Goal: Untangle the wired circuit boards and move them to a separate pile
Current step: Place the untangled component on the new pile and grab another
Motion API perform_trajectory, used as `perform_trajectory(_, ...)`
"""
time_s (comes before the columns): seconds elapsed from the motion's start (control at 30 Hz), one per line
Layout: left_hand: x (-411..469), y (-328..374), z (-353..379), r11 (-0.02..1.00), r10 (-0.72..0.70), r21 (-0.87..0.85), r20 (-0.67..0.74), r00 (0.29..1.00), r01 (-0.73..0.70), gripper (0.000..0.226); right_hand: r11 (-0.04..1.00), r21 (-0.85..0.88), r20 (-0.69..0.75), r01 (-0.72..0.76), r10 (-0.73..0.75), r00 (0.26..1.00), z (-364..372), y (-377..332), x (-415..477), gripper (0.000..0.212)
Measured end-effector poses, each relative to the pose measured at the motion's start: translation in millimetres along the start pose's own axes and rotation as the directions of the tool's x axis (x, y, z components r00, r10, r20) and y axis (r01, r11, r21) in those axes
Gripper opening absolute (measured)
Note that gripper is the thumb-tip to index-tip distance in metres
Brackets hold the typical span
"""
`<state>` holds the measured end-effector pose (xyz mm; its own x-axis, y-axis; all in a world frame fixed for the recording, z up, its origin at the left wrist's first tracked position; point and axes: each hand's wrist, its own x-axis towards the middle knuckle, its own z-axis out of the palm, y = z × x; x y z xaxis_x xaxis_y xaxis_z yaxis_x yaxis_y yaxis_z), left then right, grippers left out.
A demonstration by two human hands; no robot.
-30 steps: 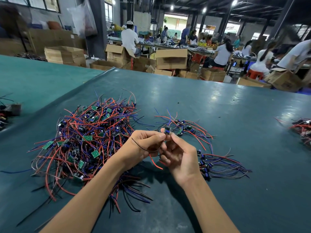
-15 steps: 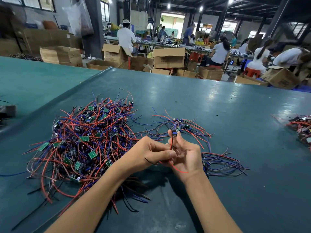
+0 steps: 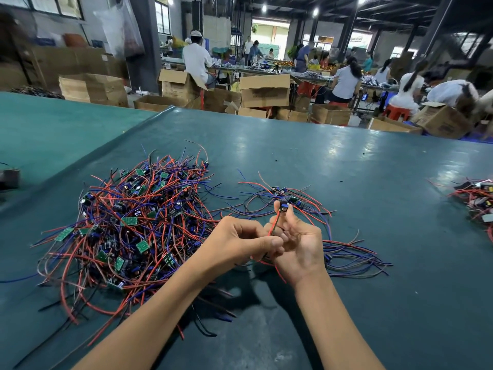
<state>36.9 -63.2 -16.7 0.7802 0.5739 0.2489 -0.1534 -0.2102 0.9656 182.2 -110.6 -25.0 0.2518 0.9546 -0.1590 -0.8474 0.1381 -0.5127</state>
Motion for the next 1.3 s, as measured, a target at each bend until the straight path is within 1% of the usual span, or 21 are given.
perform_trajectory(0.07,0.6,-0.4,0.5,0.998,-0.044,-0.044,0.01,0.999,0.044,0.027,1.0,-0.005,0.006,0.002,-0.002,1.0,-0.8,-0.6,0.0,0.025)
perform_trajectory(0.13,0.7,-1.5,0.8,0.989,-0.104,-0.102,0.051,0.993,0.109,0.026,1.0,-0.003,0.014,0.005,-0.005,1.0,-2.9,-1.5,0.0,0.026)
perform_trajectory(0.2,0.2,-1.8,2.8,0.973,-0.185,-0.12,0.108,0.977,0.198,0.027,1.0,0.009,0.015,0.014,-0.014,1.0,-5.9,-5.2,1.0,0.027)
perform_trajectory(0.27,0.4,-3.3,5.2,0.958,-0.243,-0.119,0.153,0.958,0.262,0.032,0.999,-0.017,0.002,0.035,-0.035,0.999,-9.0,-8.8,2.8,0.027)
perform_trajectory(0.4,-0.5,-4.6,5.0,0.956,-0.262,-0.087,0.187,0.947,0.281,0.035,0.992,-0.108,-0.026,0.069,-0.072,0.997,-11.0,-9.3,3.0,0.029)
perform_trajectory(0.47,-2.0,-4.5,4.9,0.968,-0.236,-0.046,0.154,0.959,0.246,0.036,0.974,-0.212,0.0,0.084,-0.086,0.996,-8.3,-10.6,1.6,0.031)
perform_trajectory(0.57,-2.0,-4.6,5.5,0.98,-0.197,0.007,0.045,0.979,0.197,0.04,0.899,-0.431,0.039,0.081,-0.072,0.997,-3.8,-11.6,-2.4,0.042)
perform_trajectory(0.6,-1.6,-4.6,5.2,0.982,-0.19,0.01,0.014,0.982,0.19,0.041,0.868,-0.49,0.051,0.082,-0.065,0.997,-2.4,-10.5,-3.6,0.043)
perform_trajectory(0.67,-0.8,-5.0,4.2,0.983,-0.182,0.019,-0.021,0.983,0.182,0.04,0.804,-0.586,0.07,0.101,-0.074,0.995,0.1,-6.6,-4.3,0.04)
perform_trajectory(0.77,-1.6,-4.9,4.7,0.976,-0.177,0.128,-0.024,0.984,0.179,0.036,0.705,-0.693,0.068,0.148,-0.14,0.988,0.3,-0.6,-3.9,0.029)
perform_trajectory(0.83,-2.5,-4.1,6.5,0.972,-0.166,0.17,-0.009,0.986,0.165,0.035,0.671,-0.718,0.069,0.187,-0.199,0.977,-2.2,0.4,-3.7,0.024)
perform_trajectory(0.93,-1.9,-0.8,7.4,0.975,-0.138,0.181,0.015,0.99,0.133,0.038,0.655,-0.716,0.071,0.239,-0.273,0.959,-4.4,-0.7,-4.1,0.023)
perform_trajectory(1.0,-1.6,0.9,7.0,0.974,-0.143,0.179,0.024,0.989,0.137,0.04,0.648,-0.717,0.065,0.258,-0.306,0.95,-5.1,-0.2,-3.7,0.023)
perform_trajectory(1.3,-3.1,4.2,5.4,0.953,-0.238,0.226,0.141,0.961,0.203,0.044,0.723,-0.642,0.0,0.255,-0.332,0.943,-4.4,-1.5,-2.7,0.022)
